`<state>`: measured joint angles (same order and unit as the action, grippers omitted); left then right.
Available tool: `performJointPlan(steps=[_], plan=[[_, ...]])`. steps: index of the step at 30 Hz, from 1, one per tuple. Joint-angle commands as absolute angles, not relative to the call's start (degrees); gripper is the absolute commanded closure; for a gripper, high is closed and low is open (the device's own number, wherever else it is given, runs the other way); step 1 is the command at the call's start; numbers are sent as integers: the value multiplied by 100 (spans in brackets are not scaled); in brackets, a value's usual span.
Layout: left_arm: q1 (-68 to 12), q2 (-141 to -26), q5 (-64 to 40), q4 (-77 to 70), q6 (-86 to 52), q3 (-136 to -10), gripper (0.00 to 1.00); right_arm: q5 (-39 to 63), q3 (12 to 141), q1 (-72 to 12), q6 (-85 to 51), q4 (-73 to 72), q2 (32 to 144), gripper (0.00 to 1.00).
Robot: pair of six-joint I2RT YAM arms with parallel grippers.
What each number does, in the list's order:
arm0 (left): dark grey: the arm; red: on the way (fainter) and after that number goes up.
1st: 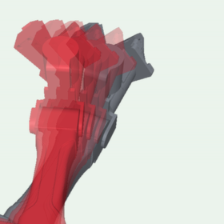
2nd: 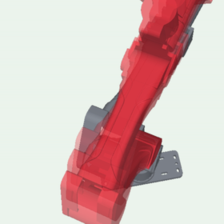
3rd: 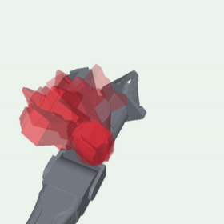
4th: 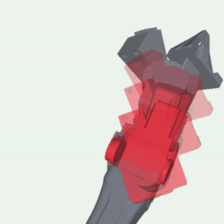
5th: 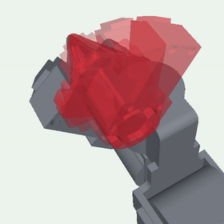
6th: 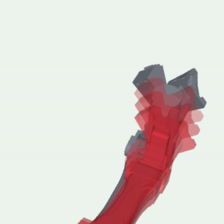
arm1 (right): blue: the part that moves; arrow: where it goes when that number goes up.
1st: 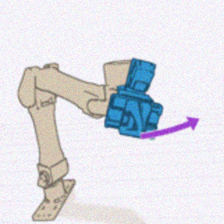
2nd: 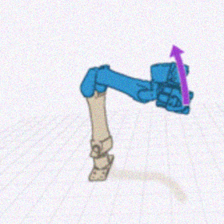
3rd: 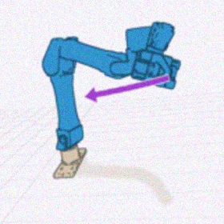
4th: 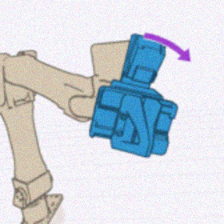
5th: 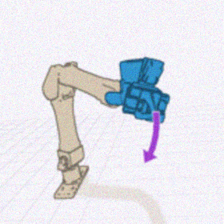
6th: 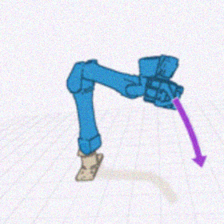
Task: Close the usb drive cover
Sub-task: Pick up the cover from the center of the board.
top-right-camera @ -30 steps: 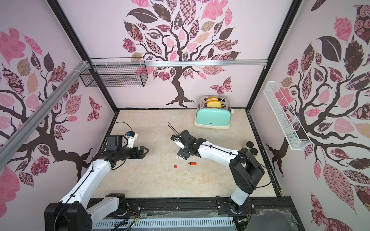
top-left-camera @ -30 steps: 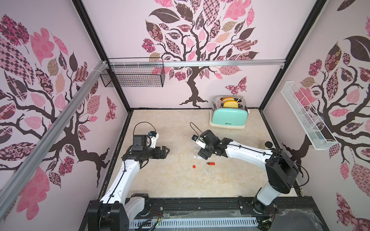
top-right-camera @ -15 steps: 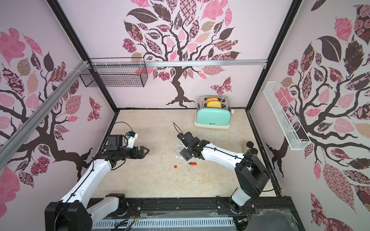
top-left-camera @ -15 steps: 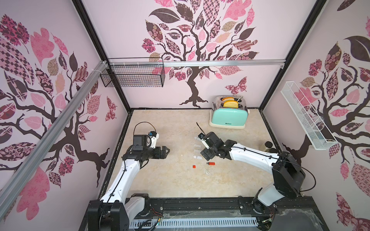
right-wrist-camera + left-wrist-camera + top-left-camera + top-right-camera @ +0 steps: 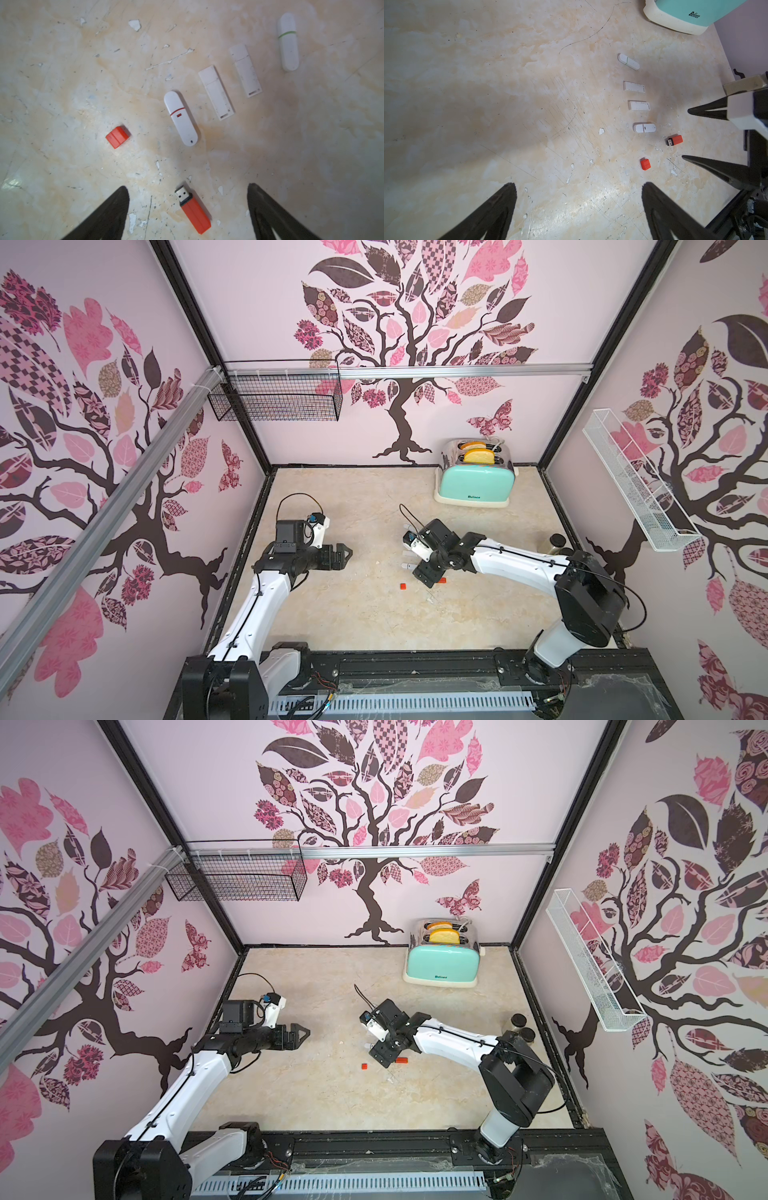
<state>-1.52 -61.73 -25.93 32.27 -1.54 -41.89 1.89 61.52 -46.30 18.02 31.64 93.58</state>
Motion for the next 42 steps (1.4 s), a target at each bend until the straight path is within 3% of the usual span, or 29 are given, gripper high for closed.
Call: performJointPlan(steps=[1,7,15,42], plan=[[-127,-6076,-2646,3159,-149,-4204,2,887,6434,-4889,2247,3395,9571,12],[-132,-6019,-2653,3168,-165,-4205,2,721,6815,-5434,2740,3849,9934,17],[-132,-5985,-2774,3147,-178,-4179,2,524,7379,-5460,3640,4572,10237,23],[-131,-5985,-2776,3185,-179,-4158,2,679,8277,-5221,3140,4728,11428,53]])
